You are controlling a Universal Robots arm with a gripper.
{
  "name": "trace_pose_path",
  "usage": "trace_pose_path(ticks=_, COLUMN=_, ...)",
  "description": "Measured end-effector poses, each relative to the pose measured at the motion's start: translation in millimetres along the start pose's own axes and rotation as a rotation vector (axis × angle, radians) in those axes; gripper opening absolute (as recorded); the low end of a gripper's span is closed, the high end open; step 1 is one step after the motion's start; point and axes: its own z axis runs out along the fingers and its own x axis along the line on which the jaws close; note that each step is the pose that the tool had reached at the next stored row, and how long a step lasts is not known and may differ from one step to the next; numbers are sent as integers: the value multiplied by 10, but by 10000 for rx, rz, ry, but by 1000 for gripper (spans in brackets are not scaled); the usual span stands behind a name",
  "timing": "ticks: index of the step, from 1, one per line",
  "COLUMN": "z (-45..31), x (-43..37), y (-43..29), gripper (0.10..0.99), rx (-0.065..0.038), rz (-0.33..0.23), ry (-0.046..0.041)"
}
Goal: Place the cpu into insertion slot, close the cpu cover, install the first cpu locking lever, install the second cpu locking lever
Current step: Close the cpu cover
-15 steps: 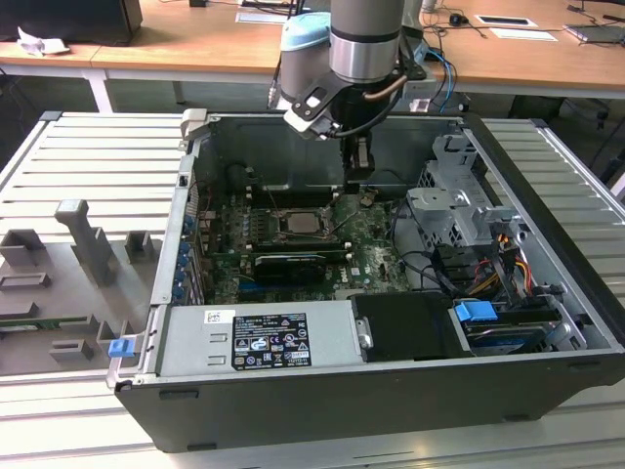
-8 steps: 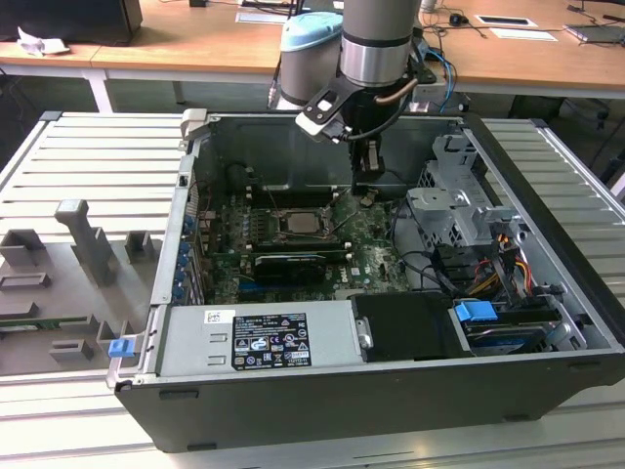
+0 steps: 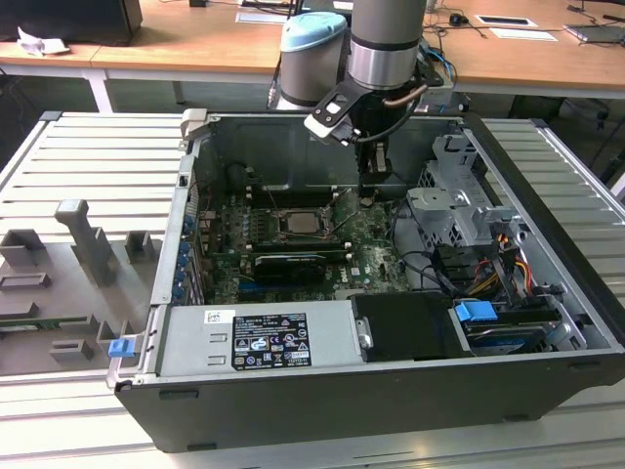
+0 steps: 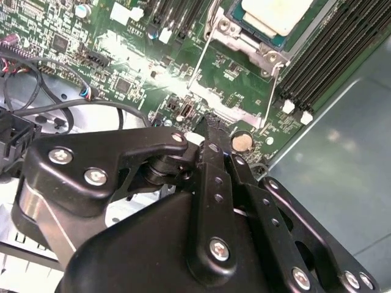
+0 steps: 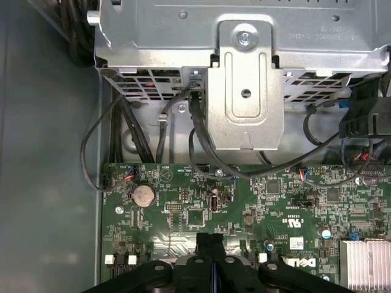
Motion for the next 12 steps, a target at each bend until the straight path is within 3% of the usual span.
trace_pose_path(ticks=9, z=19, x=1, y=88, gripper=106, rx=5, rz=-7, ry=1)
trace_pose_path(ticks=12, z=70, x=1, y=86, gripper=106, rx=18, rz=-9, ry=0)
